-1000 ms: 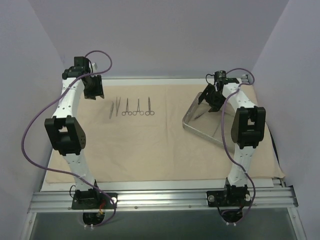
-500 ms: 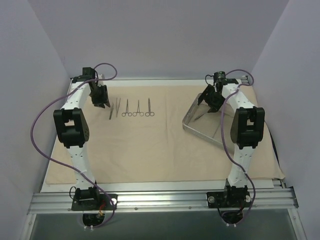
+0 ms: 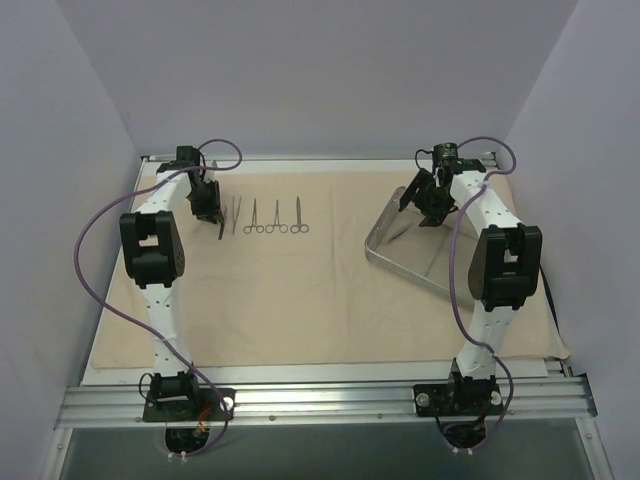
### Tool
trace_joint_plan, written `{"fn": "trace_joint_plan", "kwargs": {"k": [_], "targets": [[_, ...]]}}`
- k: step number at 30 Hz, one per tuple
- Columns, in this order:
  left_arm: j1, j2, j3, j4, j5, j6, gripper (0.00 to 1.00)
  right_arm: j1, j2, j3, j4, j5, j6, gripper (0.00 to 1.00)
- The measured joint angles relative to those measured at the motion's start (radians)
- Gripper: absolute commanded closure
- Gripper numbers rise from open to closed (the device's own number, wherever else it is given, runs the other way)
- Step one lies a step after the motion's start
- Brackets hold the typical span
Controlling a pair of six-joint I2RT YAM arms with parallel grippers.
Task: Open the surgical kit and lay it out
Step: Pick up the medical item from the surgical kit.
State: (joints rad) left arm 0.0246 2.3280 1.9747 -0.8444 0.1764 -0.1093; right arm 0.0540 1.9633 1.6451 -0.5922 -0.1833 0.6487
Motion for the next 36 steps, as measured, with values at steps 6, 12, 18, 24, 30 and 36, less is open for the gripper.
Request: {"fn": "trace_joint_plan", "kwargs": {"k": [6, 12, 18, 24, 30, 36], "targets": [[-0.032, 0.012, 0.021, 0.018, -0.037, 0.000, 0.67, 0.000, -0.002, -0.021, 0.002, -0.003, 0.000, 0.36], [-0.075, 0.012, 0.021, 0.030, -0.080, -0.003, 0.66, 0.000, -0.003, -0.050, 0.005, -0.008, 0.000, 0.36], [-0.073, 0.028, 0.024, 0.029, -0.142, -0.019, 0.66, 0.000, -0.008, -0.053, 0.006, -0.013, 0.000, 0.36], [-0.071, 0.041, 0.042, 0.027, -0.186, -0.030, 0.66, 0.000, -0.010, -0.053, 0.006, -0.016, -0.005, 0.36], [-0.070, 0.053, 0.064, 0.016, -0.200, -0.029, 0.97, 0.000, -0.010, -0.053, 0.006, -0.019, -0.010, 0.36], [-0.062, 0.045, 0.070, -0.019, -0.203, -0.050, 0.98, 0.000, -0.010, -0.031, -0.012, -0.019, -0.045, 0.36]]}}
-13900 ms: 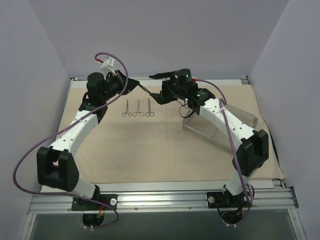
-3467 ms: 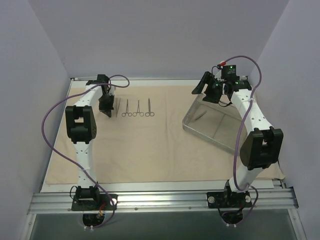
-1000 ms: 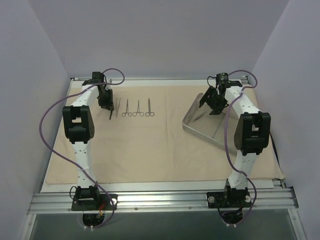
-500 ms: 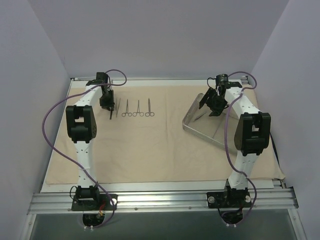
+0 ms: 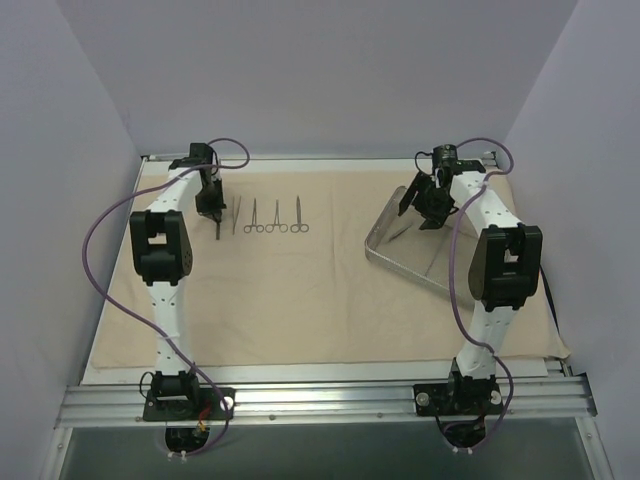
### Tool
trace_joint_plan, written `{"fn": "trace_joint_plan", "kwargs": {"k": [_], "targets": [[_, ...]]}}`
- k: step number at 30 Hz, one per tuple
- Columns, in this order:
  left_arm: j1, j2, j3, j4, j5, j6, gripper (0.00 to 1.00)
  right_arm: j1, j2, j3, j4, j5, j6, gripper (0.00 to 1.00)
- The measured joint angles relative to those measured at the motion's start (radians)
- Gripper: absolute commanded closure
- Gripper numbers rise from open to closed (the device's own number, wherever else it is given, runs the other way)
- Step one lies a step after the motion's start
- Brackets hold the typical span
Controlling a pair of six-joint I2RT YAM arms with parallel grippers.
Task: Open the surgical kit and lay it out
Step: Pick up the medical item from the surgical kit, then place the medical item in the surgical kit.
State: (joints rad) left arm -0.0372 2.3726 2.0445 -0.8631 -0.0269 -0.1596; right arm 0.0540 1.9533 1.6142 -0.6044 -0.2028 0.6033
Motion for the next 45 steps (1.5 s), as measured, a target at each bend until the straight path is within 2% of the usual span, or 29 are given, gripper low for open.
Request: {"fn": "trace_joint_plan", "kwargs": {"k": [5, 8, 12, 14, 17, 23, 45], "targets": [[0.019, -0.113, -0.027, -0.045, 0.078, -0.035, 0.98, 0.006, 0.000, 0.116, -0.021, -0.028, -0.073, 0.39], [0.024, -0.284, -0.142, 0.008, 0.260, -0.068, 0.98, 0.026, 0.000, 0.211, -0.022, -0.080, -0.115, 0.41], [-0.005, -0.494, -0.336, 0.148, 0.534, -0.163, 0.98, 0.100, 0.000, 0.312, 0.005, -0.172, -0.130, 0.35], [-0.048, -0.553, -0.411, 0.216, 0.632, -0.215, 0.98, 0.155, 0.001, 0.330, 0.040, -0.212, -0.121, 0.34], [-0.126, -0.571, -0.479, 0.289, 0.702, -0.279, 0.98, 0.236, 0.010, 0.333, 0.083, -0.257, -0.090, 0.34], [-0.227, -0.571, -0.542, 0.358, 0.752, -0.370, 0.98, 0.355, 0.070, 0.348, 0.114, -0.273, -0.032, 0.34], [-0.266, -0.549, -0.521, 0.456, 0.773, -0.439, 0.98, 0.447, 0.122, 0.378, 0.123, -0.251, 0.003, 0.42]]}}
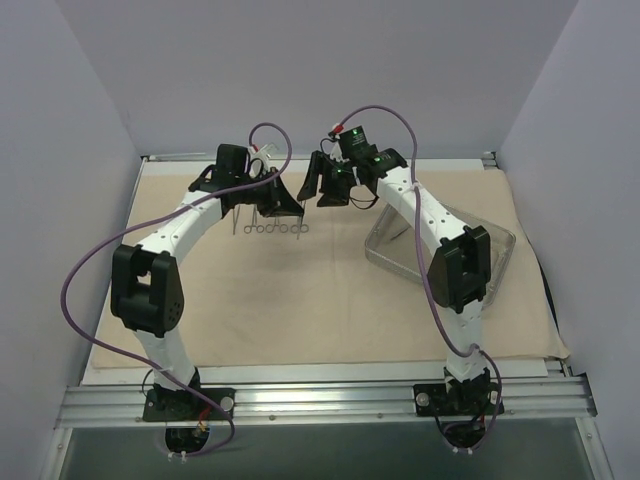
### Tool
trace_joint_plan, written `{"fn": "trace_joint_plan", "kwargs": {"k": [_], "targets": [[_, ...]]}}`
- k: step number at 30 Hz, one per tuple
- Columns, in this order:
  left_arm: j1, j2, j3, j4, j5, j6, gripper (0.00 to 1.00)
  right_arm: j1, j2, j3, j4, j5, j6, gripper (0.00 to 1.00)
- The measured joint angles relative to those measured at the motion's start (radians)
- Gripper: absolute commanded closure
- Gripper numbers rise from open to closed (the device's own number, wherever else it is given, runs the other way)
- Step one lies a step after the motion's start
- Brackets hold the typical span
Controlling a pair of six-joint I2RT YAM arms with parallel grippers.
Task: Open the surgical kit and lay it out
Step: Place the medical item in the surgical kit.
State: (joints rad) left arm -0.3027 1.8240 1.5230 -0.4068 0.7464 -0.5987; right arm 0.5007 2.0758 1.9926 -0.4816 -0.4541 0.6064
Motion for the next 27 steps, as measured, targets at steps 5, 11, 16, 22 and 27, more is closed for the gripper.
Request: {"fn": "trace_joint_plan", "kwargs": {"k": [5, 11, 16, 22, 27], "targets": [[-0.003, 0.008, 0.002, 0.000, 0.007, 0.000, 0.98, 0.010, 0.000, 0.011, 0.002, 0.000, 0.000, 0.44], [-0.005, 0.011, 0.015, 0.000, 0.014, 0.000, 0.98, 0.017, 0.000, 0.014, 0.003, -0.007, 0.004, 0.54], [-0.008, 0.011, 0.034, 0.002, 0.021, 0.000, 0.98, 0.017, 0.006, 0.015, 0.008, -0.026, 0.018, 0.91], [-0.007, 0.015, 0.033, 0.008, 0.038, 0.009, 0.56, 0.015, 0.017, 0.023, 0.044, -0.078, 0.032, 1.00], [0.016, 0.005, -0.015, 0.060, 0.130, 0.027, 0.50, -0.007, -0.005, -0.084, 0.177, -0.172, 0.032, 1.00]]}}
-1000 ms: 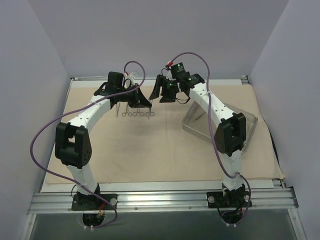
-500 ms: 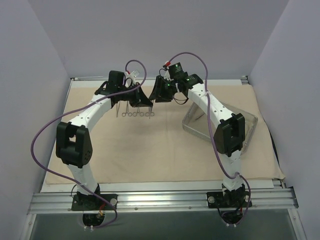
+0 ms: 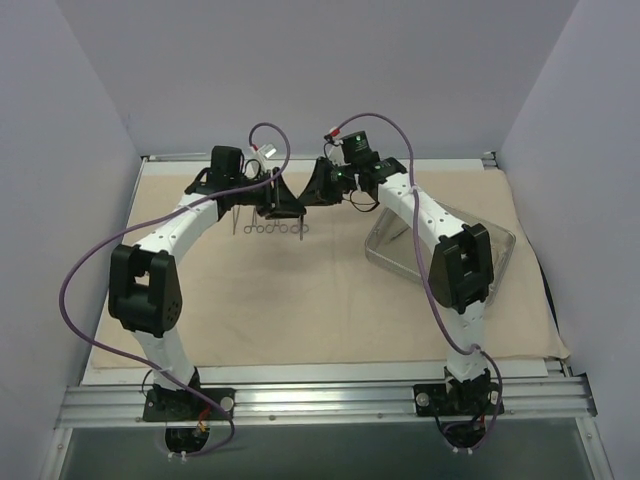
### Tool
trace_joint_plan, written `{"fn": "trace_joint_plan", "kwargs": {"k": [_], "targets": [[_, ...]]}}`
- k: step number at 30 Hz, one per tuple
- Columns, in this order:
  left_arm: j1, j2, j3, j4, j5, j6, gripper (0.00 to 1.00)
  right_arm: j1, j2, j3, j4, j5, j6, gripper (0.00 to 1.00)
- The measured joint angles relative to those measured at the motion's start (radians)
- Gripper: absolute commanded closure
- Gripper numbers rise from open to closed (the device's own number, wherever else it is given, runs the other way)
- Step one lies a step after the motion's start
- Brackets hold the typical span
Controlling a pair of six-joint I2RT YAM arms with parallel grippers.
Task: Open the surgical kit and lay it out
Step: Place the medical item in the surgical kit.
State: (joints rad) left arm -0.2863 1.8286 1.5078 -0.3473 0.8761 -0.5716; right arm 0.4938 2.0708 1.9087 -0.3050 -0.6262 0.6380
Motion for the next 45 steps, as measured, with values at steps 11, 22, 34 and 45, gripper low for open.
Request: {"fn": "trace_joint_plan", "kwargs": {"k": [11, 22, 34, 45], "targets": [[0.036, -0.081, -0.175, 0.292, 0.187, -0.083, 0.47, -0.082, -0.084, -0.201, 0.268, -0.221, 0.074, 1.00], [0.032, -0.093, -0.252, 0.710, 0.294, -0.341, 0.64, -0.080, -0.125, -0.214, 0.509, -0.344, 0.185, 1.00], [0.043, -0.026, -0.294, 1.088, 0.332, -0.653, 0.98, -0.082, -0.134, -0.204, 0.515, -0.347, 0.204, 0.33], [0.153, 0.009, 0.130, -0.076, -0.135, 0.190, 0.98, -0.170, -0.113, 0.101, -0.146, 0.163, -0.115, 0.00]]}}
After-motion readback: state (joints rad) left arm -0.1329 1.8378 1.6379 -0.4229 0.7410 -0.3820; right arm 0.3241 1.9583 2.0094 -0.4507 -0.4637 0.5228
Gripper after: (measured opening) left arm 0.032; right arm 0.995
